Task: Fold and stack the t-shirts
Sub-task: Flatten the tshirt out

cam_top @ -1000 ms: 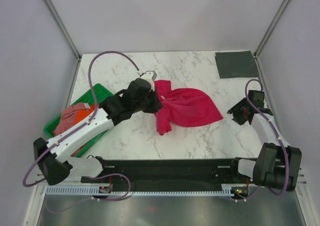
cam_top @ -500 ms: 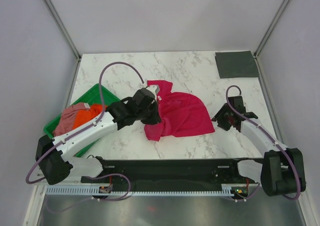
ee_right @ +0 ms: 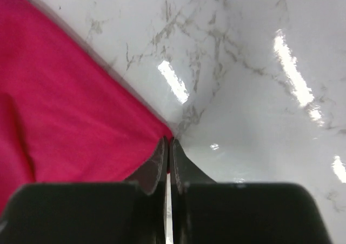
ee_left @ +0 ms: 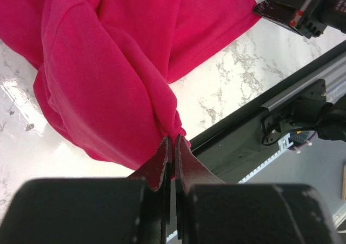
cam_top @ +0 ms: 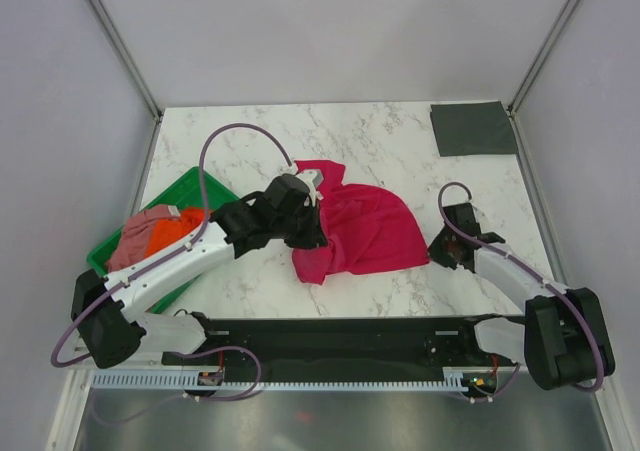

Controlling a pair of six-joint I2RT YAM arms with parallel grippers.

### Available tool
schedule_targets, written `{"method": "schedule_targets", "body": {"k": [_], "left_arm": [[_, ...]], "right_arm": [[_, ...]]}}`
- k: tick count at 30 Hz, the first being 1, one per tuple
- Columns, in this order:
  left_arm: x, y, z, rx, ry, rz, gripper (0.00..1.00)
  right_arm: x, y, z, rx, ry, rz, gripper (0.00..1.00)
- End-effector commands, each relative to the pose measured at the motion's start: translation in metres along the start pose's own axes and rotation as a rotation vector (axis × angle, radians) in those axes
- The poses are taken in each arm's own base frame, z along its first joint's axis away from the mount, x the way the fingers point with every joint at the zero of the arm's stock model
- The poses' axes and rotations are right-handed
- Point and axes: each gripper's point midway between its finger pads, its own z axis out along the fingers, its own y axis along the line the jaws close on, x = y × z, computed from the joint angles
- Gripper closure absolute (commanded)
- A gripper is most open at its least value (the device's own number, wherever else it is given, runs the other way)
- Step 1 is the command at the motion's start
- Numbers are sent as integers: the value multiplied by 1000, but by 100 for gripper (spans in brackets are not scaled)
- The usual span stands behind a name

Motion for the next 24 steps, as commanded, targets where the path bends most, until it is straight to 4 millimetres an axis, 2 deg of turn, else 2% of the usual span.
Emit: {"method": "schedule_targets", "body": {"k": [1,2,3,4,5,6,8,9,10,12,13,15,16,17,18,19,20,21,23,24], "left_arm": [[-23,-31,-15,105,-45,-1,98],[-22,-33,-14,113,-37,-6,98],[-22,-37,-14,129,-27,-11,98],[-22,-42,-14,141,-22,-21,98],[-20,-46,-11,149,-14,-21,98],[-10,-55,-3,163,21,-7,98],[-7,-73,7,209,32,0,98],[7,-81,22,215,85,-1,98],[8,-90,29,241,84,0,96],[21,-97,46,254,140,-7,95],[34,-99,62,248,190,-22,94],[40,-109,73,281,217,-26,91],[50,-110,85,266,246,-17,88],[47,-118,87,284,240,1,84],[48,-121,91,284,245,5,84],[40,-133,91,305,230,12,84],[39,-135,99,299,236,11,84],[40,-147,94,386,253,104,55],[19,-152,86,417,212,113,47],[11,-147,82,420,201,102,45]], "right_arm": [[-44,-12,-10,146,-155,-50,100],[-56,-14,-16,181,-184,-54,100],[-81,-4,-27,191,-242,-49,100],[-95,-16,-35,257,-266,-49,100],[-109,-15,-40,268,-286,-44,100],[-133,-13,-46,281,-316,-16,100],[-155,-18,-47,310,-336,6,100],[-170,-26,-42,345,-327,24,100],[-174,-29,-38,358,-309,19,100],[-182,-37,-27,407,-261,-4,100],[-182,-45,-25,436,-234,-4,100],[-190,-46,-22,453,-222,-24,100],[-196,-48,-22,459,-229,-17,100],[-201,-48,-24,467,-241,-16,100],[-214,-43,-25,466,-265,-11,100],[-222,-40,-25,467,-284,-18,100],[-230,-35,-24,459,-295,-17,100],[-246,-27,-22,453,-314,-18,100],[-260,-17,-19,438,-315,-41,100],[-272,-11,-15,440,-323,-50,100]]}}
